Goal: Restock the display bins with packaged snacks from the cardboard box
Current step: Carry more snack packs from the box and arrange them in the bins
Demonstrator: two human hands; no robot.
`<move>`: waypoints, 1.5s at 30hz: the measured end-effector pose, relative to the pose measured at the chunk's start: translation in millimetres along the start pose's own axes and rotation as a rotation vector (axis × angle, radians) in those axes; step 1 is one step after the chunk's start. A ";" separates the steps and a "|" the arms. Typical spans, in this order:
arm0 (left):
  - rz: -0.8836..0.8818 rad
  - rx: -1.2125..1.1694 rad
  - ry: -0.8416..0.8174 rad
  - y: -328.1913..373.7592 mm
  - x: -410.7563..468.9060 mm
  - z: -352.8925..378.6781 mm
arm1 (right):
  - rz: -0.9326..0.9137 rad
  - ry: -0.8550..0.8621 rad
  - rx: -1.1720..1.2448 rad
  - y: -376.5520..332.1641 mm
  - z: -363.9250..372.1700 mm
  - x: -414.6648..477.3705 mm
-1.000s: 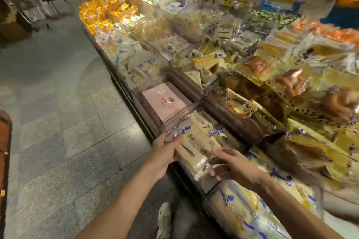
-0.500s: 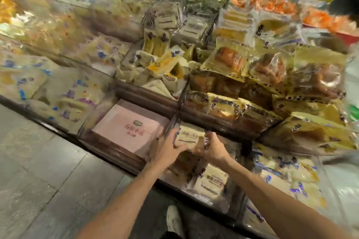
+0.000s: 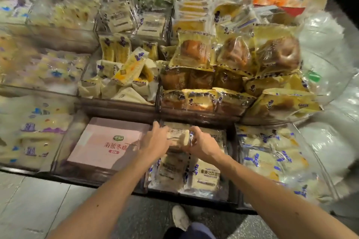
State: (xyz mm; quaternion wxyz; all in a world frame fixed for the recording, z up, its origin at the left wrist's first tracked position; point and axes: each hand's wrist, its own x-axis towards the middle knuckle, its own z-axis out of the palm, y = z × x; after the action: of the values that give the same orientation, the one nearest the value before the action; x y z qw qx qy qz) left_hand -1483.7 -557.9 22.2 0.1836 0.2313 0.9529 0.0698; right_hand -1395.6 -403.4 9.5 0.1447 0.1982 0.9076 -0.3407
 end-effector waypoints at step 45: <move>1.324 0.546 -1.081 863.0 -720.5 567.5 | 1.825 0.828 1.172 649.1 123.7 -978.9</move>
State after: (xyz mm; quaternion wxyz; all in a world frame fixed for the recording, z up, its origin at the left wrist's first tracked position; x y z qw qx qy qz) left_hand -313.7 -104.2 -84.5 0.4677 0.7704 0.3912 -0.1861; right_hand -221.3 -295.2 -55.1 -0.0853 0.9117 0.1085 -0.3870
